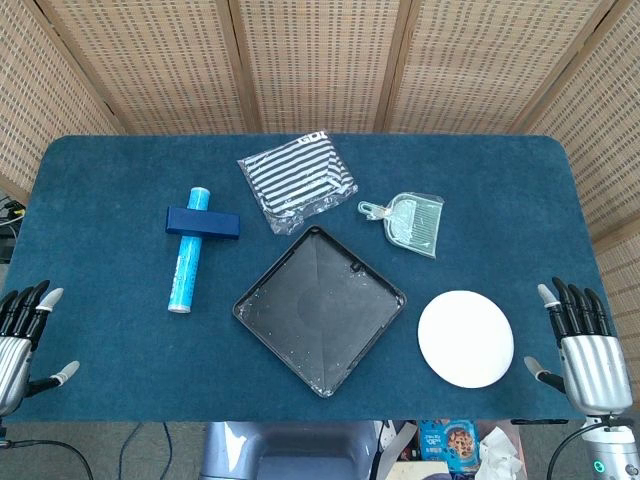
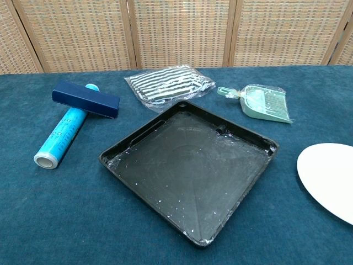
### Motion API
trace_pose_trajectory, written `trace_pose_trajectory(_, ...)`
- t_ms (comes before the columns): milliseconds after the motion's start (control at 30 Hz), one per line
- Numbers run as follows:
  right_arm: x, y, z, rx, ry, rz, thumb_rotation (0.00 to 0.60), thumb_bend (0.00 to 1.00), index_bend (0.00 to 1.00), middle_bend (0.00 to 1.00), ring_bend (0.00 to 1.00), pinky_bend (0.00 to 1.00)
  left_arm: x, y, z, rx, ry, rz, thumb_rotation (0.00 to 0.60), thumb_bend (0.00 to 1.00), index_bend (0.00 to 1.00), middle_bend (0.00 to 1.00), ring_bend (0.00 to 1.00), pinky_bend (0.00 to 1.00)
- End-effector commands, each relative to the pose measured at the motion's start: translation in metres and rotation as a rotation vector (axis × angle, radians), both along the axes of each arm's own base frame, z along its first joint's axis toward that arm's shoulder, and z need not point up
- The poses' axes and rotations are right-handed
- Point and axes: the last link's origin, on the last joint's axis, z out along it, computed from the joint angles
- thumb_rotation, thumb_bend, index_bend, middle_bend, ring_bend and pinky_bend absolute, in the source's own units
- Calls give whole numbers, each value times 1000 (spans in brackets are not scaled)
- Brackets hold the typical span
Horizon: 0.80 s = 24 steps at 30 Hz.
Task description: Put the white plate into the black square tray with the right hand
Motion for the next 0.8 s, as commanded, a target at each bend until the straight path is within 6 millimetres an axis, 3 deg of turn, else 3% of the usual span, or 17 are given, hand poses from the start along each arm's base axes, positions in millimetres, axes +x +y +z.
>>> trace_pose_trajectory(33, 0, 0, 0, 2, 2, 0, 600, 0, 0, 0, 0, 0, 0, 0, 0, 0, -1, 0, 600, 0, 0, 0, 0, 0)
trace_pose_trajectory(333, -6, 1, -15, 94, 44, 2, 600, 0, 0, 0, 0, 0, 0, 1, -1, 6, 4, 5, 600, 0, 0, 0, 0, 0)
trace_pose_trajectory(667, -30, 6, -92, 329, 203, 144, 600, 0, 5, 0, 0, 0, -1, 8, -7, -7, 28, 27, 600, 0, 0, 0, 0, 0)
trace_pose_trajectory(800, -31, 1, -108, 357, 232, 173, 600, 0, 113, 0, 0, 0, -2, 9, -8, -6, 31, 34, 600, 0, 0, 0, 0, 0)
